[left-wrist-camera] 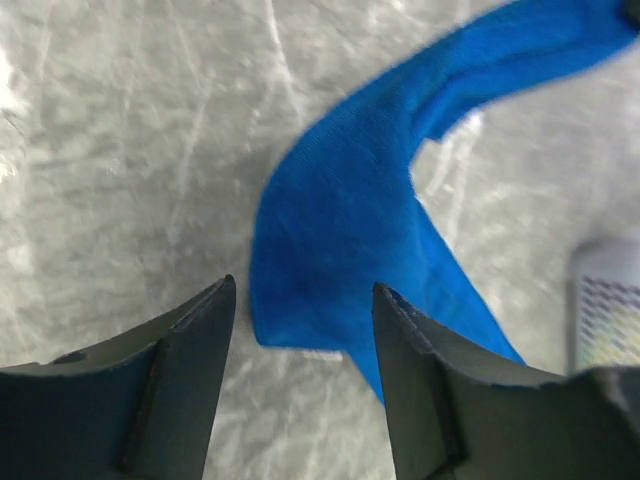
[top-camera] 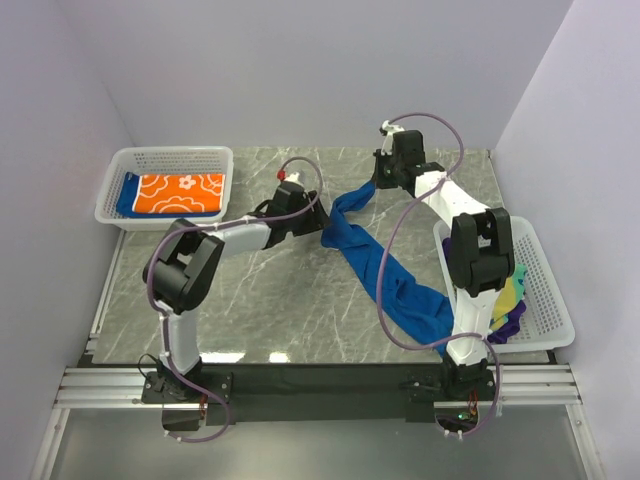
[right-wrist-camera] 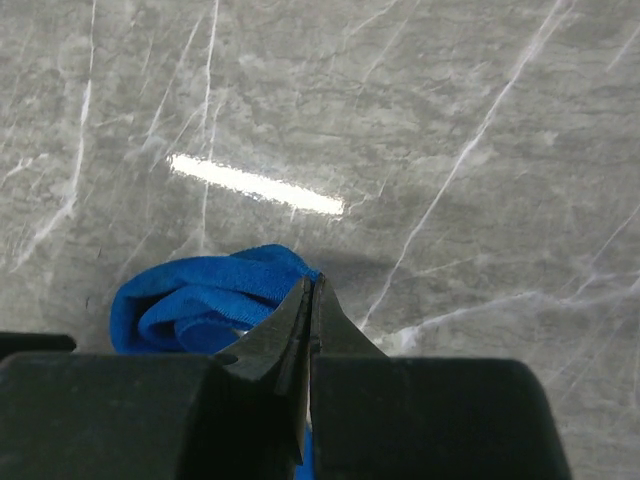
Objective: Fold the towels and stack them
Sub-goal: Flatten out the crumpled towel
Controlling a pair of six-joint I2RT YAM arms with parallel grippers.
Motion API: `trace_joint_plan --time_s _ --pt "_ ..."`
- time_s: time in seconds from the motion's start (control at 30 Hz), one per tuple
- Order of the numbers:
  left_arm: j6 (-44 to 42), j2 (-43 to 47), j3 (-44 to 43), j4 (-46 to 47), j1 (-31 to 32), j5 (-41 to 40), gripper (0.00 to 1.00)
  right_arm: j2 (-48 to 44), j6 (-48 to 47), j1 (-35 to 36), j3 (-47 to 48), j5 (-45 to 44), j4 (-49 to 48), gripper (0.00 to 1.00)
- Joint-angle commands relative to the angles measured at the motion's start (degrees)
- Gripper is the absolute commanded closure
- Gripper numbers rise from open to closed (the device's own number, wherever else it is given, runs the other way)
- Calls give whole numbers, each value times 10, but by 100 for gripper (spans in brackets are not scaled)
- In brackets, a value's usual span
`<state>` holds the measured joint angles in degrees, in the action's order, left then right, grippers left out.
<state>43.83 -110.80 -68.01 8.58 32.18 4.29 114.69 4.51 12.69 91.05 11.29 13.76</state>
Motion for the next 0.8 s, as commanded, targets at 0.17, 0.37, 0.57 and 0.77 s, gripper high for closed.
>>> trace_joint_plan --time_s 0.17,0.37,0.57,0.77 --pt "-42 -40 -87 -162 52 -139 44 -21 -3 2 -28 7 -35 100" --pt "-32 -65 -119 -204 62 -164 44 -31 2 3 -45 16 -46 100" --pt "-23 -88 -155 -256 76 -187 45 -39 7 3 -60 19 -55 100" --pt "-2 -116 -185 -308 82 -196 48 -40 17 2 -71 28 -69 100"
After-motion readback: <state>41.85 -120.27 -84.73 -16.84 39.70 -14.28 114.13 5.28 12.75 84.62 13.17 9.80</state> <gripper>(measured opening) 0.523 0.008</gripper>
